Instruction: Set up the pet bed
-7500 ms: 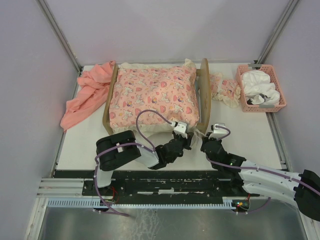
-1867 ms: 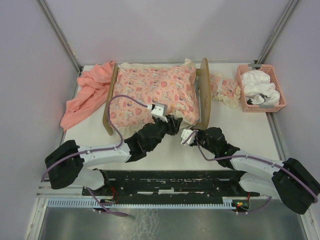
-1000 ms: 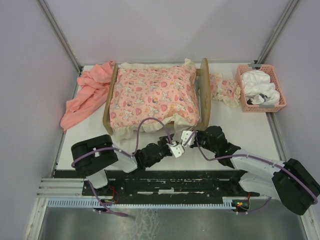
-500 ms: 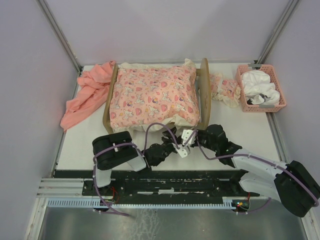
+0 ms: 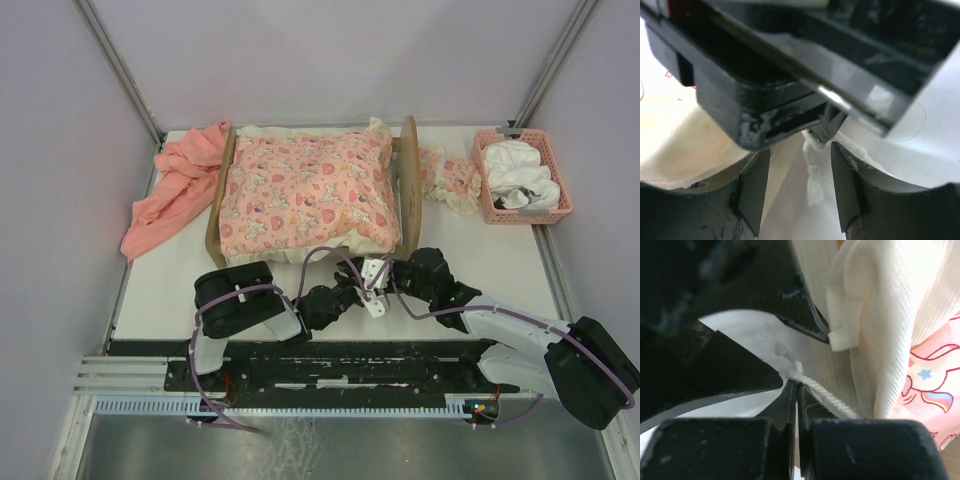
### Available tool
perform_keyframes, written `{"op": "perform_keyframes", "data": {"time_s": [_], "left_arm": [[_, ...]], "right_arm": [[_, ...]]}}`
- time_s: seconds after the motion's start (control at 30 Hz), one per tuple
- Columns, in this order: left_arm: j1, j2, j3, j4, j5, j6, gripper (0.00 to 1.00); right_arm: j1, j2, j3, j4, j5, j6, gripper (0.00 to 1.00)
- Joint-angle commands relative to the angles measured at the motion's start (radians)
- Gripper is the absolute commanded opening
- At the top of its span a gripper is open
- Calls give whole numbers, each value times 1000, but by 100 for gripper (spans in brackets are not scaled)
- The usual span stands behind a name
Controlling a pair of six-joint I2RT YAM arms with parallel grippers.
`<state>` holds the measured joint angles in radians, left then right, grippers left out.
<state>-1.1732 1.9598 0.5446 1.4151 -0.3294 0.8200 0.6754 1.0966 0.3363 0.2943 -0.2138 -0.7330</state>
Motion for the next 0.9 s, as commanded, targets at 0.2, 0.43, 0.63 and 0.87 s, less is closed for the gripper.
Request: {"op": "perform_keyframes", "data": {"time_s": [0.2, 0.43, 0.63, 0.87], "left_arm": [[4, 59, 34, 63, -19, 30, 57], [22, 63, -27, 112, -13, 11, 58], [26, 79, -1, 102, -11, 26, 58], [30, 78, 19, 112, -23, 40, 52]], "right_arm": [[12, -8, 40, 25, -39, -20, 2], [12, -23, 40, -4, -49, -34, 2], [12, -31, 43, -10, -59, -39, 2], [8, -17, 44, -16, -65, -45, 2]]}}
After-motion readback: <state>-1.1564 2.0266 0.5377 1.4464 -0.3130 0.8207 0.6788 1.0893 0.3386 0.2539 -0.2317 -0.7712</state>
